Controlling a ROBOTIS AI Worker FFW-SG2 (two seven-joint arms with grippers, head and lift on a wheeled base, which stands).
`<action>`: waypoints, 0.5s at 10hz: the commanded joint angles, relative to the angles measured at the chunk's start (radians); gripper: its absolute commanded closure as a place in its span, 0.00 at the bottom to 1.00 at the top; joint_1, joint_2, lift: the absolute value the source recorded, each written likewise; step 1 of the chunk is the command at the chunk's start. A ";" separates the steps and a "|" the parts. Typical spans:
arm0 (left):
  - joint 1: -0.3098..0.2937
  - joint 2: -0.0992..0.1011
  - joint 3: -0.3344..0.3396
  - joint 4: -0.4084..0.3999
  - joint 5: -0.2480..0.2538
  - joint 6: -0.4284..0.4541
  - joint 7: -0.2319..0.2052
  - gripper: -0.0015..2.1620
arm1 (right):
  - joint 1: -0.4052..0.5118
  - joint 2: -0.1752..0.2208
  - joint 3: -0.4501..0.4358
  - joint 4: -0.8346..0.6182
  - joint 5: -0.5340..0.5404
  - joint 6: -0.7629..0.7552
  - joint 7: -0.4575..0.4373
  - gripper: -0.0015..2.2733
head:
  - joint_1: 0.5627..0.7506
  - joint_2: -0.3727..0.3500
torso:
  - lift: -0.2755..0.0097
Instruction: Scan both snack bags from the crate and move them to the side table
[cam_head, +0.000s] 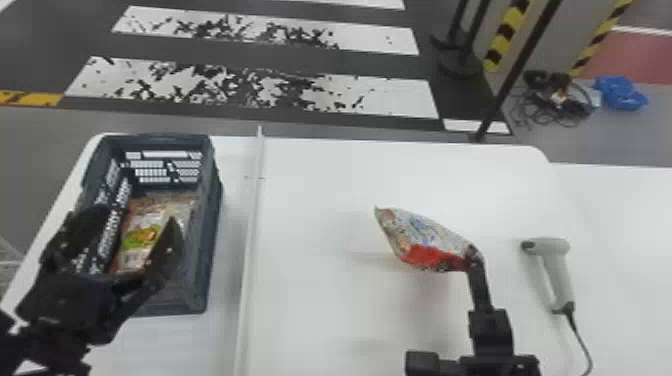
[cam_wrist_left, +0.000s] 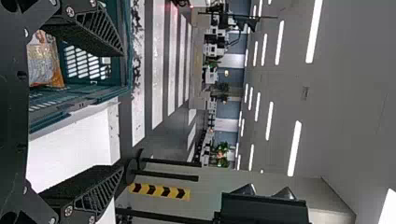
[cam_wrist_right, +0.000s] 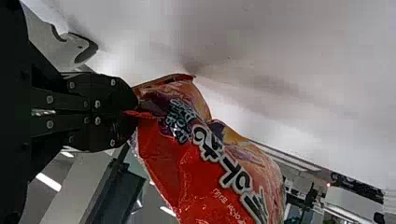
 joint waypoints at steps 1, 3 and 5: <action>0.000 0.000 0.003 0.002 0.004 -0.001 -0.004 0.07 | 0.002 -0.010 0.033 0.000 0.007 0.006 0.015 0.76 | 0.70 0.37 | 0.70; -0.001 0.000 0.004 0.003 0.006 -0.001 -0.004 0.07 | 0.034 -0.046 0.020 -0.154 -0.187 -0.006 0.027 0.07 | 0.70 0.40 | 0.70; 0.000 0.000 0.004 0.003 0.006 -0.001 -0.004 0.07 | 0.068 -0.055 -0.082 -0.333 -0.466 -0.006 0.117 0.01 | 0.70 0.42 | 0.70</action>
